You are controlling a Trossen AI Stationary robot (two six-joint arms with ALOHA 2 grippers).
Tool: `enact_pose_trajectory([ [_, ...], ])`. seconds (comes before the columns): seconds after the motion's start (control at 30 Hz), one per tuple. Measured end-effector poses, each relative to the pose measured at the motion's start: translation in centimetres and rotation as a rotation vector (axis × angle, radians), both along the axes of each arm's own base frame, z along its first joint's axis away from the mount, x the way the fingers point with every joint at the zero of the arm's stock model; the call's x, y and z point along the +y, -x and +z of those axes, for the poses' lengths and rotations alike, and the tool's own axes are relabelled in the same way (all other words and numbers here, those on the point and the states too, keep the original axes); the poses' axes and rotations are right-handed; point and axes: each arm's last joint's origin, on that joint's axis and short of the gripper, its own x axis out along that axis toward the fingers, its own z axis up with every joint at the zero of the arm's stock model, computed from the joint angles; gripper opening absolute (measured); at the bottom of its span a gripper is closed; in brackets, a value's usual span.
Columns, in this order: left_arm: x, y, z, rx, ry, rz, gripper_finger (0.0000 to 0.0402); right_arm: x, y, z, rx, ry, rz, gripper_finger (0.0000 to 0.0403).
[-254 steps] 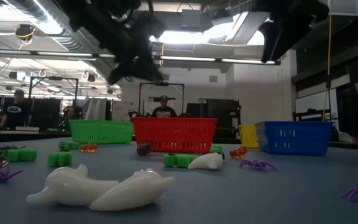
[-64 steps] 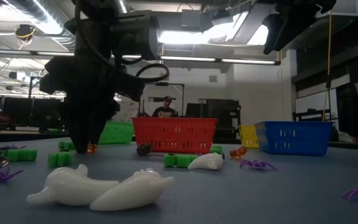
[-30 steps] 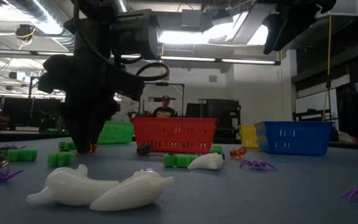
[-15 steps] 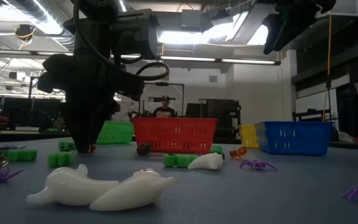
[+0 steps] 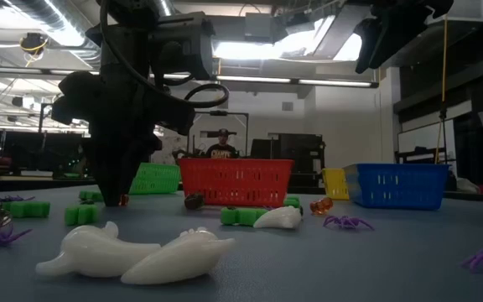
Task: Sort Halloween decoration
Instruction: Put the orange pumpkin toy into the green bin
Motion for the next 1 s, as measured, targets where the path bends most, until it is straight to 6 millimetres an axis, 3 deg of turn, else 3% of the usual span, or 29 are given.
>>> enact_pose_trajectory([
  [0.27,0.0,0.2,0.8,-0.027,0.012,-0.029,0.009,0.0,0.0,0.0,0.001,0.0,0.0,0.0237],
  [0.57,0.8,1.4,4.6,-0.124,0.001,-0.008,0.009,0.0,-0.2,0.1,-0.027,0.001,0.0,0.0237],
  [1.0,5.8,4.4,10.0,-0.252,-0.195,0.177,0.009,0.0,-0.4,0.2,-0.05,0.001,0.001,0.0237],
])
